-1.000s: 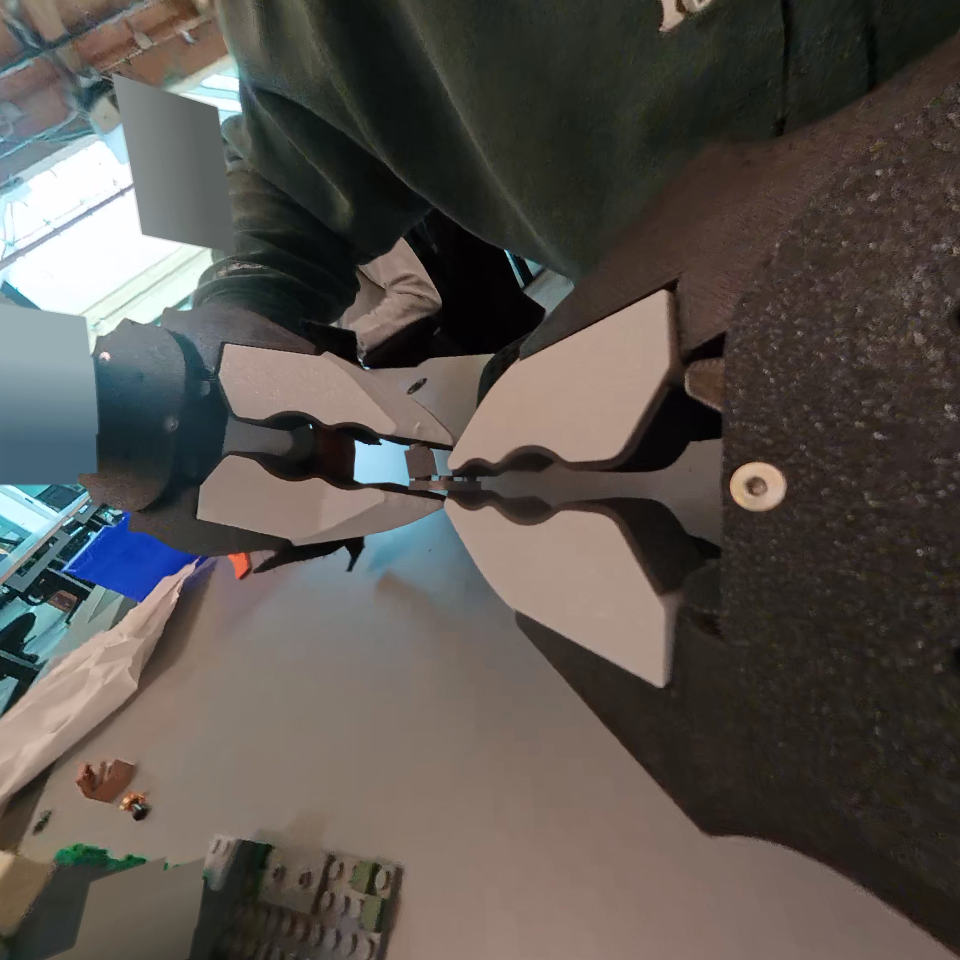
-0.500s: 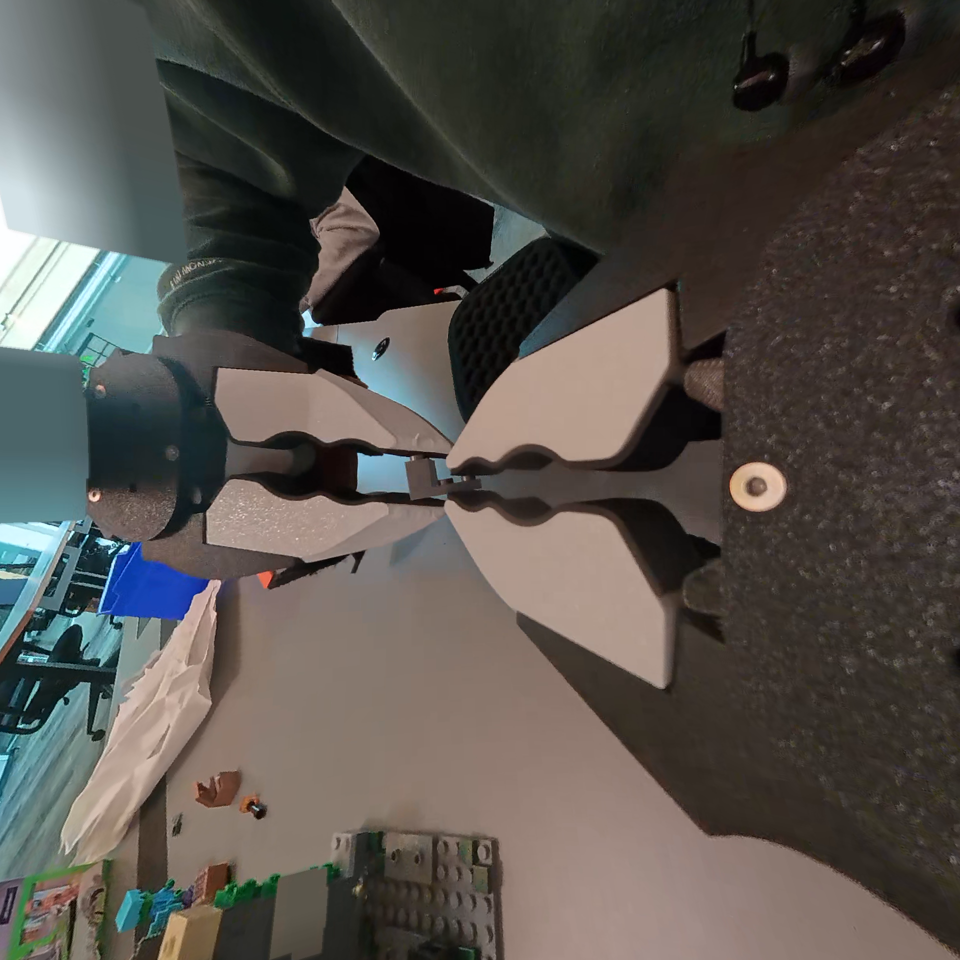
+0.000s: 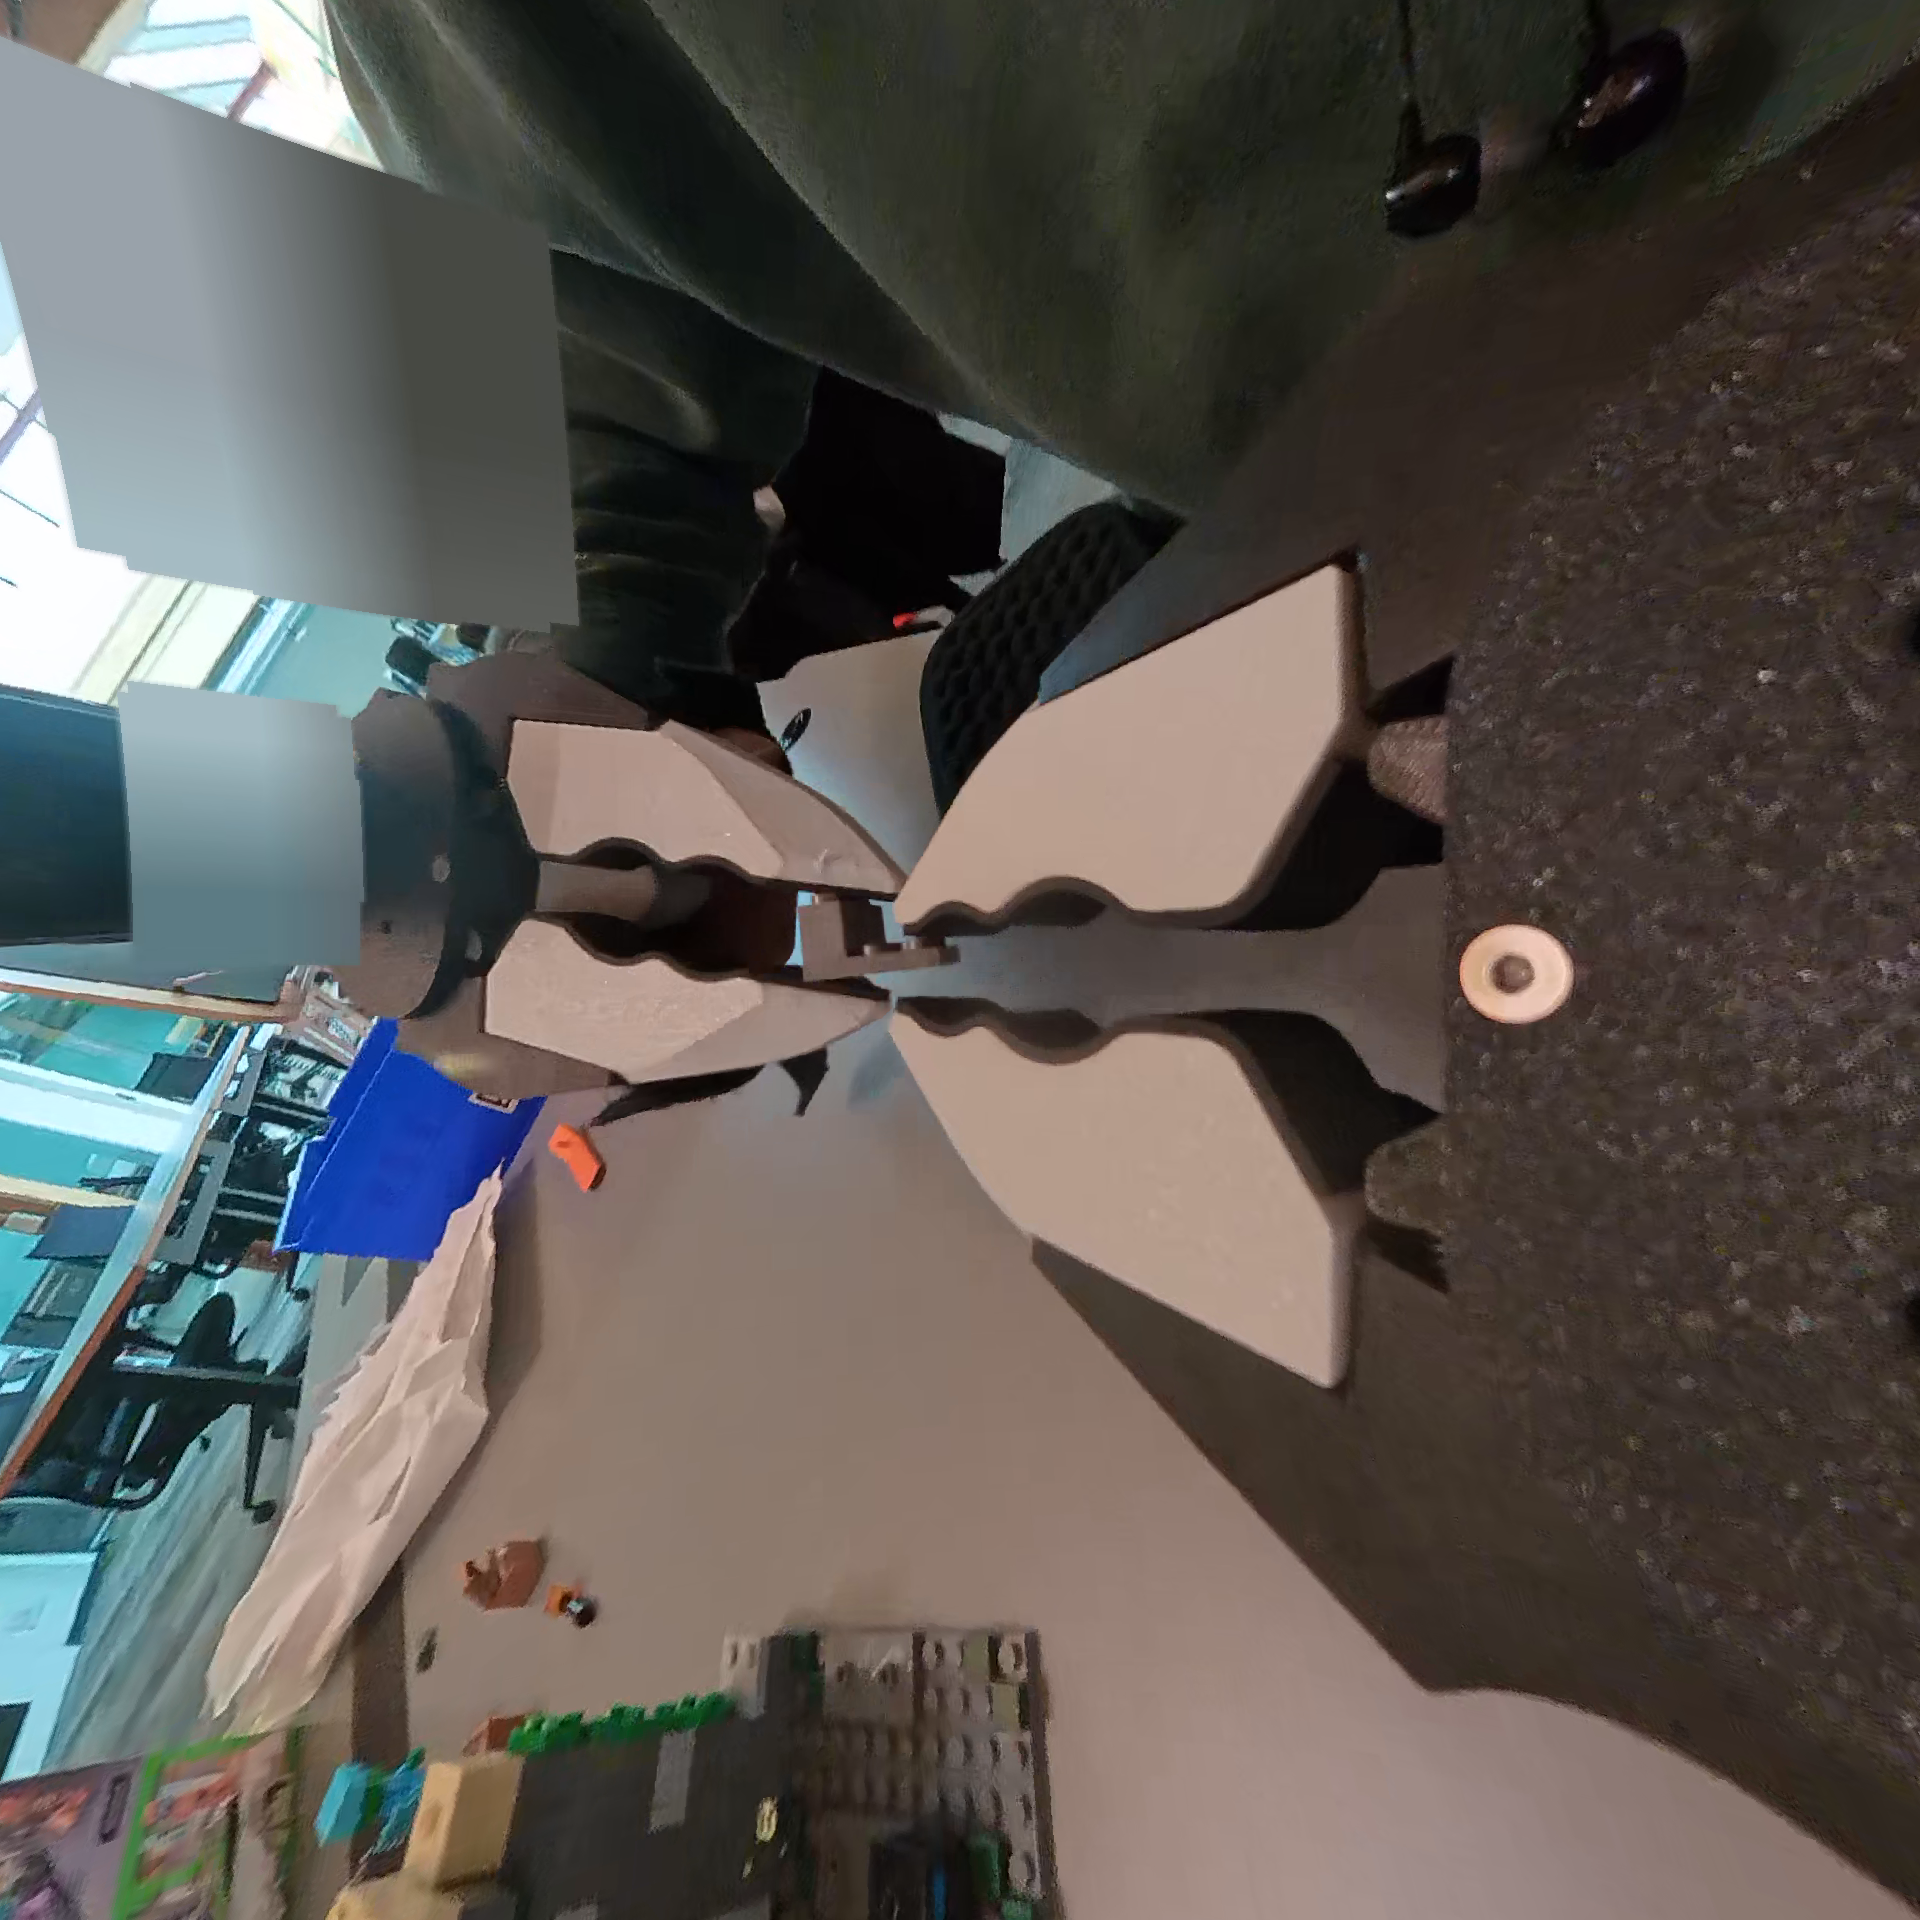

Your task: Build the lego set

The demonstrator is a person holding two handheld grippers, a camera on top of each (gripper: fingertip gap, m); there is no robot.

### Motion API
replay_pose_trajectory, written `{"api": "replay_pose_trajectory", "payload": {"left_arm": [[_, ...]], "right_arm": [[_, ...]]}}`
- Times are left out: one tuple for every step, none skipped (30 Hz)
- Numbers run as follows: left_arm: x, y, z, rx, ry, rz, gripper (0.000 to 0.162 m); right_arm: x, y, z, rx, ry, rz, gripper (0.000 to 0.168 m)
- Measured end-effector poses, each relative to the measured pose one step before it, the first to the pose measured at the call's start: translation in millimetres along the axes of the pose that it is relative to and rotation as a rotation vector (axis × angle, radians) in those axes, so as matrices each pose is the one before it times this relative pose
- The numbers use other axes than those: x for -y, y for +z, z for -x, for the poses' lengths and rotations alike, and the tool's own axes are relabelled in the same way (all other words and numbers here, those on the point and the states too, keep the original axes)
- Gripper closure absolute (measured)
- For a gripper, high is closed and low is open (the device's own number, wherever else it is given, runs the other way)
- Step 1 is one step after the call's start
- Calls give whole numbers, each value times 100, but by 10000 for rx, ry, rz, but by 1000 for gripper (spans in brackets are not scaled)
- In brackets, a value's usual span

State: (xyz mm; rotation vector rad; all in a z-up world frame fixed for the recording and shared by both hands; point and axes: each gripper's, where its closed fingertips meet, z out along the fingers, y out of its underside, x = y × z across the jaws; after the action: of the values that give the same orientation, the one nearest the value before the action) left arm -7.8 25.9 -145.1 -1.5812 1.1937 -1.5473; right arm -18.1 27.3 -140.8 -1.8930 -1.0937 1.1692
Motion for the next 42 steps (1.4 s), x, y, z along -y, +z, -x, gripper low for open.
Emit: {"api": "replay_pose_trajectory", "payload": {"left_arm": [[99,-160,1,50,150,-27,149],[117,-143,-12,29,107,-32,149],[105,-90,7,36,70,-56,149],[112,-48,-30,14,43,-71,150],[188,-27,-128,-33,42,-125,151],[342,-21,-271,-87,87,-203,152],[440,-61,-246,-32,141,-264,152],[355,-60,-254,-48,150,-187,153],[237,-25,-229,-66,93,-113,153],[185,-19,-223,-82,50,-96,152],[177,-18,-132,-20,22,-113,153],[78,-12,24,62,32,-41,155],[-55,-2,88,101,86,48,158],[-50,-18,19,46,113,56,158],[-110,-19,-15,12,94,109,158],[-181,-7,-9,-11,101,158,158],[-214,0,-23,-35,99,174,158],[-231,7,-45,-32,130,187,158],[-220,-3,-86,-31,191,186,158],[-232,8,-53,5,170,210,158],[-325,36,-44,9,187,251,158],[-253,54,-76,-7,158,175,158],[-124,50,-190,-90,85,87,158],[-104,65,-225,-111,44,86,158],[-146,81,-130,-42,66,114,158],[-194,98,-65,2,93,141,158],[-99,88,-117,-25,71,60,158],[-88,24,-25,10,13,55,158],[-66,-14,36,18,9,28,158],[-36,-4,-18,-18,-26,8,158],[-9,-12,16,4,-13,-10,158],[-24,-13,-29,-31,-13,-5,158],[4,-28,-47,-48,-27,-21,158],[32,-47,33,-3,-32,-44,158],[-3,-52,51,0,-30,-12,158],[-49,-37,8,-28,-9,8,158],[-48,-19,24,8,-1,-4,158],[-68,3,44,29,-20,9,158],[-66,18,39,9,-39,-2,158],[2,4,-6,-20,-49,-45,157],[35,-5,-14,-19,-39,-51,157],[22,12,20,2,-5,-31,157]], "right_arm": [[327,-91,79,-70,16,-453,153],[404,-158,43,-95,-18,-539,153],[476,-197,80,-63,-20,-605,153],[502,-175,196,2,-7,-623,153],[323,-105,202,-7,-19,-488,153],[73,-31,31,-154,-105,-312,153],[29,-5,-3,-198,-180,-283,153],[82,2,107,-93,-91,-333,153],[111,23,112,-48,16,-336,153],[-2,51,80,-54,-23,-258,153],[-101,71,113,-34,-110,-161,153],[-140,80,115,-38,-114,-106,153],[-99,66,38,-69,-102,-108,153],[-80,21,14,-44,-84,-81,153],[-129,3,12,4,-37,4,153],[-182,-7,13,12,-30,96,153],[-239,-14,22,0,-81,184,153],[-263,-14,27,-10,-123,252,153],[-273,-7,21,-19,-123,298,151],[-250,-22,61,28,-105,316,148],[-181,-31,196,114,-101,294,147],[-136,-41,152,82,-118,267,146],[-148,-34,101,39,-158,277,145],[-198,2,135,60,-161,304,145],[-194,17,119,51,-128,271,146],[-153,46,114,44,-114,210,148],[-153,56,120,52,-112,180,151],[-138,55,41,2,-81,147,152],[-83,32,-17,-19,-49,90,152],[-32,16,6,-14,-46,37,152],[-16,23,-4,-25,-59,12,152],[-2,22,42,-2,-40,-11,152],[23,38,24,-13,-2,-55,153],[40,47,-34,-63,21,-86,153],[3,63,-30,-70,9,-79,153],[-27,67,-3,-57,-11,-63,153],[-57,47,-23,-79,-12,-41,153],[-69,34,-43,-92,-11,-14,153],[-46,20,-27,-78,-20,-29,153],[-7,0,11,-49,5,-67,153],[29,3,-7,-30,56,-72,153],[3,-14,-14,-35,43,-53,153]]}}
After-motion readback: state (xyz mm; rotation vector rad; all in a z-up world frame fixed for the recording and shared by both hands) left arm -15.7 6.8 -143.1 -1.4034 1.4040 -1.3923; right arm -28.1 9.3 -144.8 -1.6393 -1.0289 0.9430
